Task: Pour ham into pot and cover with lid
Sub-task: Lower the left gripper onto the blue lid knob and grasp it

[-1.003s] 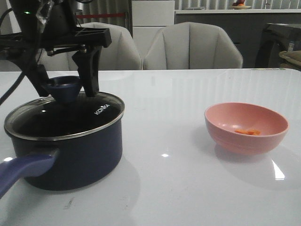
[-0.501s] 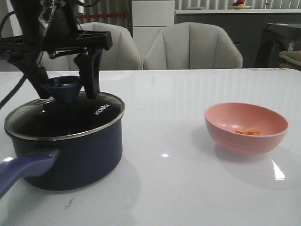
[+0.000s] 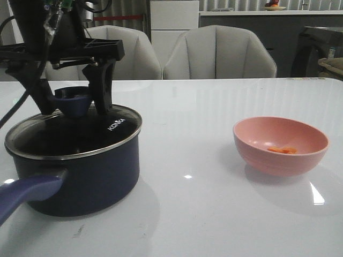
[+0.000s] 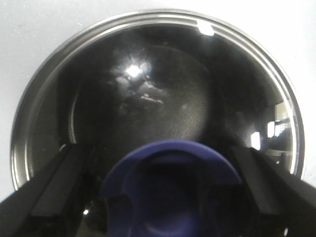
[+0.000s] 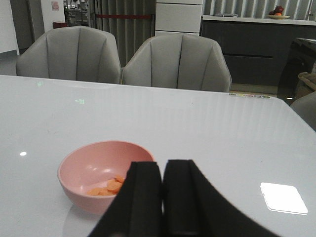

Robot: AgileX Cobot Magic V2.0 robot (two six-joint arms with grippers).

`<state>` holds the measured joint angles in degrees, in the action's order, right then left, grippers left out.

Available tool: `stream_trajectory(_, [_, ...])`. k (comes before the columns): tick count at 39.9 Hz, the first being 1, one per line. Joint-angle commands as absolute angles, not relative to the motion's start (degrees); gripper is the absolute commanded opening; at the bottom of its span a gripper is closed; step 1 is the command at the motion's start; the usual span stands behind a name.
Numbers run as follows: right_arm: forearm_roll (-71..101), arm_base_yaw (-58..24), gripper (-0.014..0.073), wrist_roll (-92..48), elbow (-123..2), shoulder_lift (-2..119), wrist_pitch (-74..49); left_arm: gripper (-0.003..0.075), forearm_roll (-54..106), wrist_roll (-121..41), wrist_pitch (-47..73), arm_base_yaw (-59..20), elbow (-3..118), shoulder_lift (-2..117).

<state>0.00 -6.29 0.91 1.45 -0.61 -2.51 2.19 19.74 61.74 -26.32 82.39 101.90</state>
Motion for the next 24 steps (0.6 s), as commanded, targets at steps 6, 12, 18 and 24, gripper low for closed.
stream_trajectory(6, [-0.41,-5.86,0.0161,1.01,2.09,-1.65,2.24,0.0391,3.09,20.41,61.84,-26.18,83.62,100.43])
stream_trajectory(12, [-0.41,-5.86,0.0161,1.01,2.09,-1.65,2.24,0.0386,3.09,20.41,62.36,-26.18,83.62,100.43])
stream_trajectory(18, [-0.41,-5.86,0.0161,1.01,2.09,-1.65,2.24,0.0386,3.09,20.31,62.96,-26.18,83.62,100.43])
stream_trajectory(24, [-0.41,-5.86,0.0161,1.01,2.09,-1.65,2.24,0.0386,3.09,19.37,64.08,-26.18,83.62,100.43])
